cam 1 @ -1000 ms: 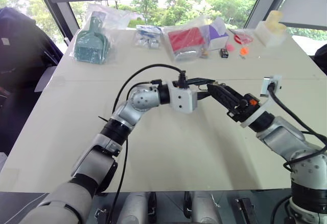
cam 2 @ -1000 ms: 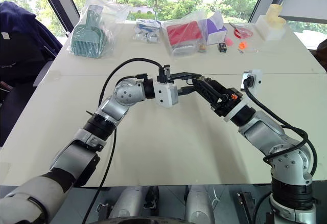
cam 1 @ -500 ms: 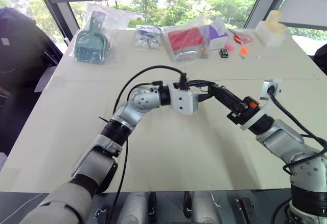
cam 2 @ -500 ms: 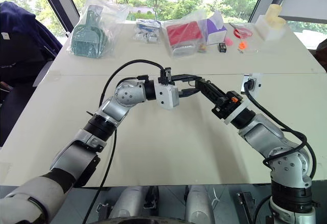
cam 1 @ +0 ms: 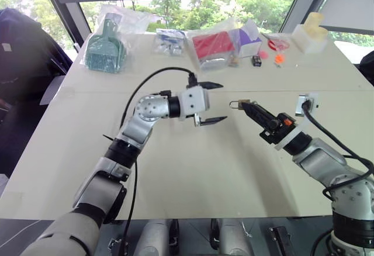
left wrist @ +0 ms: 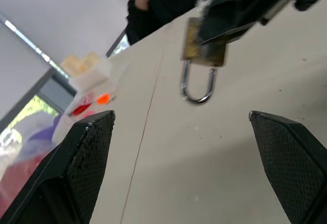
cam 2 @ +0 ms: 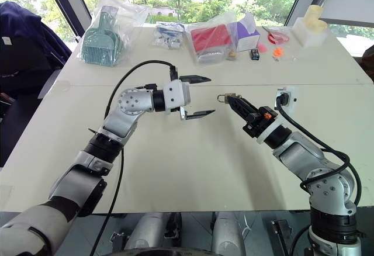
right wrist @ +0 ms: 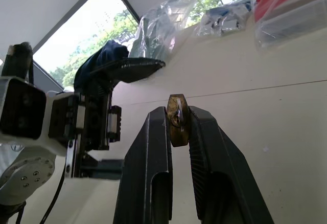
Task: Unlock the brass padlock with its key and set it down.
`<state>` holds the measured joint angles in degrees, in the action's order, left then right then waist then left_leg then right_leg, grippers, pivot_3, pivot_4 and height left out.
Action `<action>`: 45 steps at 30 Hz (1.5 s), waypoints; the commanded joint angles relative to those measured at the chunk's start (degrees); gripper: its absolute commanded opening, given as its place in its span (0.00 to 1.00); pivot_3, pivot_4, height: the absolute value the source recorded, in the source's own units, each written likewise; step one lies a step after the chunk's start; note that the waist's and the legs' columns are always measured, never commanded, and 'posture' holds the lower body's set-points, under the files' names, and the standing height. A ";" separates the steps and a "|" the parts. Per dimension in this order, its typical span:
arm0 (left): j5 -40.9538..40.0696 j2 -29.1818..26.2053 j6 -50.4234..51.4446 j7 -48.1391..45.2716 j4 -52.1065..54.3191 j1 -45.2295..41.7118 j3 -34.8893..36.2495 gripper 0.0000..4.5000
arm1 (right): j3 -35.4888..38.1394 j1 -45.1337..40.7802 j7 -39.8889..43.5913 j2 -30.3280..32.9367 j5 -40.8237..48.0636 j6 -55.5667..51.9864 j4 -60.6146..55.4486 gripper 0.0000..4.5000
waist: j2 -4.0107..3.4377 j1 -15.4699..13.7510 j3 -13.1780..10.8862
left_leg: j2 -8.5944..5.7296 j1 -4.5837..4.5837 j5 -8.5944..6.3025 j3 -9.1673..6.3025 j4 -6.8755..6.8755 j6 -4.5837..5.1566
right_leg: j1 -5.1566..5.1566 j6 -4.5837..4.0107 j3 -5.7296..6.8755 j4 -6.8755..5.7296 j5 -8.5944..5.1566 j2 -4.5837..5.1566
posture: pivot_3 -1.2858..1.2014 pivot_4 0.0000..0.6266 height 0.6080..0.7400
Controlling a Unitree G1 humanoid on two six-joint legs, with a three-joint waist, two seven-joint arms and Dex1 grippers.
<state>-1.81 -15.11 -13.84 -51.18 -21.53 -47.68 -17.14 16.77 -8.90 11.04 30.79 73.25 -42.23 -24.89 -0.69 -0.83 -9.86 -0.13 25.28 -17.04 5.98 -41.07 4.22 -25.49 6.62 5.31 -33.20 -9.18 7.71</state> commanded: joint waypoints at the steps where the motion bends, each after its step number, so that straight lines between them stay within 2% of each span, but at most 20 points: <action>1: -0.58 1.17 0.76 0.81 1.48 -1.74 1.10 0.97 | 0.83 -1.09 0.38 -0.30 0.96 0.27 -1.11 0.00 | 0.00 0.00 0.00 | 0.00 0.00 0.00 0.00 0.00 0.00 | 0.00 0.00 0.00 0.00 0.00 0.00 | 0.52 0.24 0.96; 12: 1.02 3.90 -1.05 3.42 -1.86 -4.08 1.58 0.97 | 0.25 -0.42 -0.13 -0.61 3.01 -0.87 -3.84 0.00 | 0.00 -0.02 0.00 | -0.01 0.00 0.00 0.00 0.00 0.00 | 0.00 0.00 0.00 0.00 0.00 0.00 | 0.52 0.24 0.96; 33: 3.99 4.96 -5.81 8.45 -7.71 -6.16 1.70 0.97 | -1.45 1.52 -0.73 -0.98 4.80 -1.30 -5.72 0.00 | 0.00 0.02 0.00 | 0.00 0.00 0.00 0.00 0.01 0.00 | -0.01 0.00 0.00 0.00 0.00 0.01 | 0.52 0.24 0.96; 38: 4.32 3.18 -2.09 5.59 -6.89 -4.40 0.54 0.97 | -1.35 1.17 -1.61 -1.48 4.24 -0.59 -4.35 0.00 | 0.00 0.08 0.00 | 0.00 0.00 0.00 0.00 0.01 0.00 | -0.01 0.00 0.00 0.00 0.00 0.01 | 0.52 0.24 0.96; 45: 5.22 -3.45 8.64 0.23 -4.97 -0.63 0.44 0.97 | -2.18 0.48 -7.44 -3.89 3.69 -2.48 3.26 0.00 | 0.00 0.15 0.00 | 0.01 -0.01 0.00 0.01 0.02 0.00 | -0.04 0.00 0.00 -0.02 0.00 -0.02 | 0.52 0.24 0.96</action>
<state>3.76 -17.66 -7.48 -49.61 -29.08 -48.38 -17.28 14.59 -7.66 4.77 27.48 76.66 -44.19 -22.34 -0.69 -0.68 -9.86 -0.12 25.27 -17.04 5.99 -41.05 4.22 -25.53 6.61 5.31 -33.22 -9.18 7.69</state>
